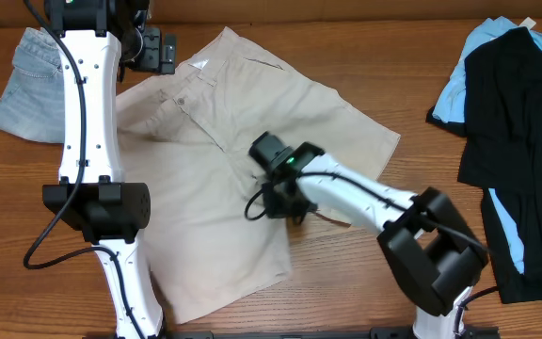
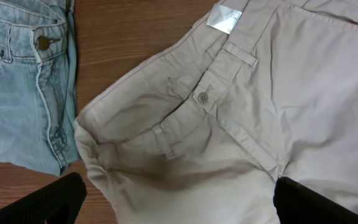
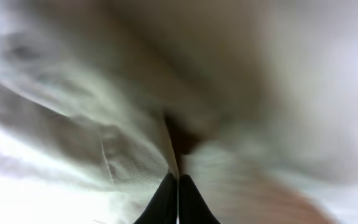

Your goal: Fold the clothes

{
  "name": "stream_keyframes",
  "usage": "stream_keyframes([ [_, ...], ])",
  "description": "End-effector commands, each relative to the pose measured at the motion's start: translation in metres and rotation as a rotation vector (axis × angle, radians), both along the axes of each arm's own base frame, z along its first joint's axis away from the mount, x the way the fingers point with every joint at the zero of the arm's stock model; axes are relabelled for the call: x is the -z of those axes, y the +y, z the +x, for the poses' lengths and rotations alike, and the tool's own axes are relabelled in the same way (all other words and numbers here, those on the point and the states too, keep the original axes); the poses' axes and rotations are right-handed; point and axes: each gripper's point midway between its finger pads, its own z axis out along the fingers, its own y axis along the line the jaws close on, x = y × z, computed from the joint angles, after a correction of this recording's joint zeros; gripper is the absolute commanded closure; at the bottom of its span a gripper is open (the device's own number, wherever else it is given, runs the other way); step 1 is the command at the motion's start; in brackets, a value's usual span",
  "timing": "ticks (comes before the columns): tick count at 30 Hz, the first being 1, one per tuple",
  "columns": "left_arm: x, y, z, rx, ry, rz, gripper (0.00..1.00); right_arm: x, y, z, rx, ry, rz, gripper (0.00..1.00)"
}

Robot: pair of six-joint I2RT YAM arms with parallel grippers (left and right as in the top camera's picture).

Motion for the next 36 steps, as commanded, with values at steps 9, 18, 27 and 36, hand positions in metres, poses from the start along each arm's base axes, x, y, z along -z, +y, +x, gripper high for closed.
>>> stream_keyframes([
  [9,0.005,0.004,0.001,0.023,0.013,0.009,0.0,-0.003,-0.125,0.073,0.139,-0.021,-0.041,0.96],
  [18,0.02,-0.007,0.004,0.051,0.042,-0.048,0.0,-0.016,-0.199,0.133,0.257,-0.162,0.068,0.93],
  [27,0.081,-0.071,0.009,0.352,0.157,-0.299,0.0,-0.104,-0.181,0.163,0.229,-0.228,0.233,0.36],
  [36,0.133,-0.118,0.004,0.541,0.243,-0.367,0.08,-0.116,-0.173,0.163,0.212,-0.234,0.24,0.29],
])
